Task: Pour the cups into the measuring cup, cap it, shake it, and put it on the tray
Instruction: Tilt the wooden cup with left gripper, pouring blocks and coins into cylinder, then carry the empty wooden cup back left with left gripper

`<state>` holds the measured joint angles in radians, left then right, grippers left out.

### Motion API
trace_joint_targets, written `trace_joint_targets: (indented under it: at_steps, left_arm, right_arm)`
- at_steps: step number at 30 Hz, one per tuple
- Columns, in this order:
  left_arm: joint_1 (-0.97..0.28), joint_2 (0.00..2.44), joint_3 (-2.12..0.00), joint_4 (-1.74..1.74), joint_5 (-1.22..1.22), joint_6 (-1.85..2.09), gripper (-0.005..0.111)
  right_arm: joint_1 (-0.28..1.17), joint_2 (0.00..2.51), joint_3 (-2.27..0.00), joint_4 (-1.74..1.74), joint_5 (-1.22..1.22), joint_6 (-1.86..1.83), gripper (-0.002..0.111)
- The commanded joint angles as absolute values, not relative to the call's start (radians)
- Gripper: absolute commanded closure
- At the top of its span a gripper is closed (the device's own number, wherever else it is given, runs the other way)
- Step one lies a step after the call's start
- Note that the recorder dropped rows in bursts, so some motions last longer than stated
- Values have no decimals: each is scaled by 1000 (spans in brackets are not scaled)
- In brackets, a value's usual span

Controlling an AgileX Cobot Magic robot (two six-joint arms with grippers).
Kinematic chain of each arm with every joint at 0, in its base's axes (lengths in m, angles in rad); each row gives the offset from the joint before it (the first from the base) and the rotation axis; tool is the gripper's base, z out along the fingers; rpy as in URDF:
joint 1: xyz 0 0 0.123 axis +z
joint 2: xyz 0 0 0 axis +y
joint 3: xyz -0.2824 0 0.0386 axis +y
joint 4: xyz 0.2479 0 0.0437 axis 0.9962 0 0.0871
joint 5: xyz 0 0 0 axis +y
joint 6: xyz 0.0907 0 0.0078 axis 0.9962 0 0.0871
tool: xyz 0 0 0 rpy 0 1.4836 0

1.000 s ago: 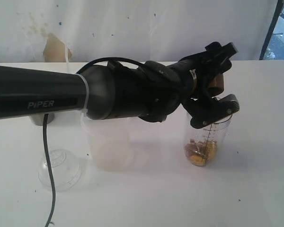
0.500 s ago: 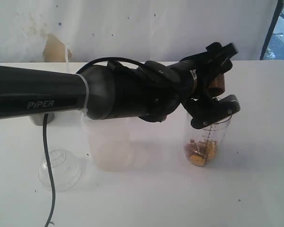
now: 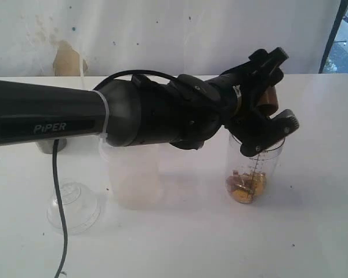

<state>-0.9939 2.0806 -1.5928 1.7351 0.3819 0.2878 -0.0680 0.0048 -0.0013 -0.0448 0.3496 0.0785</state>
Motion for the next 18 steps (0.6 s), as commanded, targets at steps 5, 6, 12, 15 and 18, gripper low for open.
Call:
trace_joint_targets:
  at_steps: [5, 6, 12, 15, 18]
  left_arm:
    - [-983, 1991, -1595, 1635, 293, -216, 107]
    - [-964, 1974, -1595, 1542, 213, -226, 107]
    - [-880, 1947, -1593, 1284, -29, -232, 107]
    - [-854, 1939, -1567, 1274, -140, -256, 107]
    - [-839, 1932, -1529, 1276, -223, -261, 107]
  right_arm:
    - [-65, 0, 0, -48, 344, 83, 108]
    - [-65, 0, 0, -48, 344, 83, 108]
    - [-65, 0, 0, -48, 344, 83, 108]
    - [-65, 0, 0, -48, 344, 83, 108]
    - [-65, 0, 0, -48, 344, 83, 108]
